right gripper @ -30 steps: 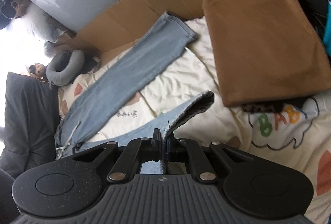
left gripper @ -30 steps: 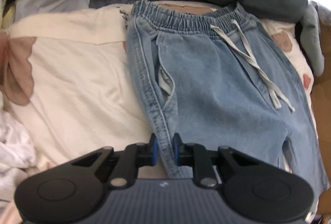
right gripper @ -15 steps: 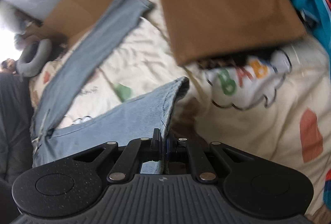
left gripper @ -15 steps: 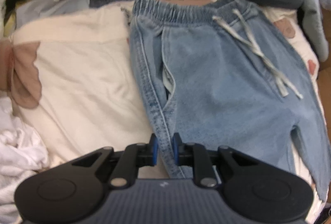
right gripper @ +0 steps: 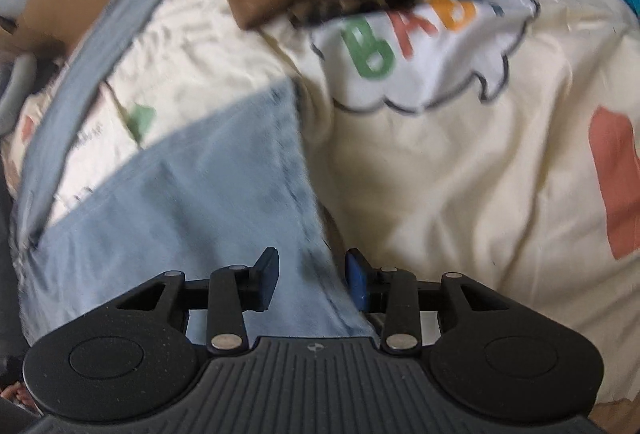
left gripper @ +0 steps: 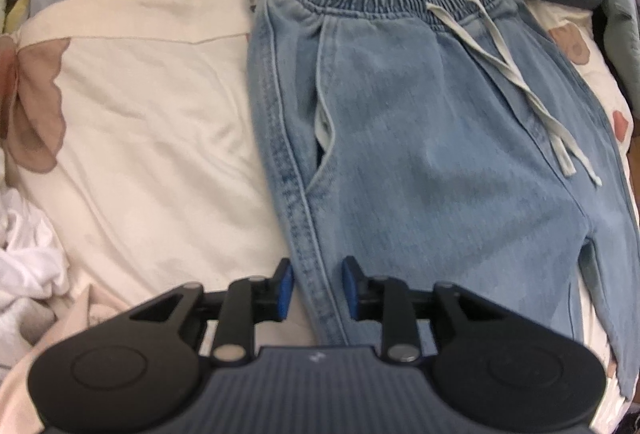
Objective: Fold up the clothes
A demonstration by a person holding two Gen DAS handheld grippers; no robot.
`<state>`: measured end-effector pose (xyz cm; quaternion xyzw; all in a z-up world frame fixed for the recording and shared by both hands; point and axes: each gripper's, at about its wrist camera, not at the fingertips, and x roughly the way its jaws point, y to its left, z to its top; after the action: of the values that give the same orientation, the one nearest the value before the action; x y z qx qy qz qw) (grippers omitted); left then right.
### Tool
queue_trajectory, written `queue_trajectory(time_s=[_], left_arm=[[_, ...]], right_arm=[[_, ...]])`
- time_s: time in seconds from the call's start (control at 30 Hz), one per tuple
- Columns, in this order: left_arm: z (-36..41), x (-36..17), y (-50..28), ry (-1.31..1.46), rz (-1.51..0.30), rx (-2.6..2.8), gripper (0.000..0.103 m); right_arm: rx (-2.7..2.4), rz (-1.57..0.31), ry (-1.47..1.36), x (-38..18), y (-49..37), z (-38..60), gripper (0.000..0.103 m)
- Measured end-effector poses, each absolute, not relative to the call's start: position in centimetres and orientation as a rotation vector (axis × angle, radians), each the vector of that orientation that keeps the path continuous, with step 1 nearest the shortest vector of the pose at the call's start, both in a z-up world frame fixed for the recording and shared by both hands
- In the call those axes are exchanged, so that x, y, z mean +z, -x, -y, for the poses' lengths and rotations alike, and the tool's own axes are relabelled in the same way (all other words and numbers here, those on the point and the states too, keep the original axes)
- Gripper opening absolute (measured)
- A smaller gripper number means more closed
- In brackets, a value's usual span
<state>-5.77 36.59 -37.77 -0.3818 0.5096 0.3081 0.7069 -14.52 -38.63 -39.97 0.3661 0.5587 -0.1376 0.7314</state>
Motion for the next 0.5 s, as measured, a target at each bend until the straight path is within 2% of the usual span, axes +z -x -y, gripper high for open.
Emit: queue_trajectory(time_s=[0.37, 0.5], left_arm=[[-36.0, -38.1, 5.9, 0.845, -1.15, 0.664, 0.028], [-36.3, -38.1, 6.1, 0.849, -1.148, 0.663, 0.028]], right_arm=[[-0.275, -1.349, -0.864, -42.7, 17.4, 37.8, 0.046], [-0.249, -1.305, -0.992, -42.8, 18.1, 38.4, 0.045]])
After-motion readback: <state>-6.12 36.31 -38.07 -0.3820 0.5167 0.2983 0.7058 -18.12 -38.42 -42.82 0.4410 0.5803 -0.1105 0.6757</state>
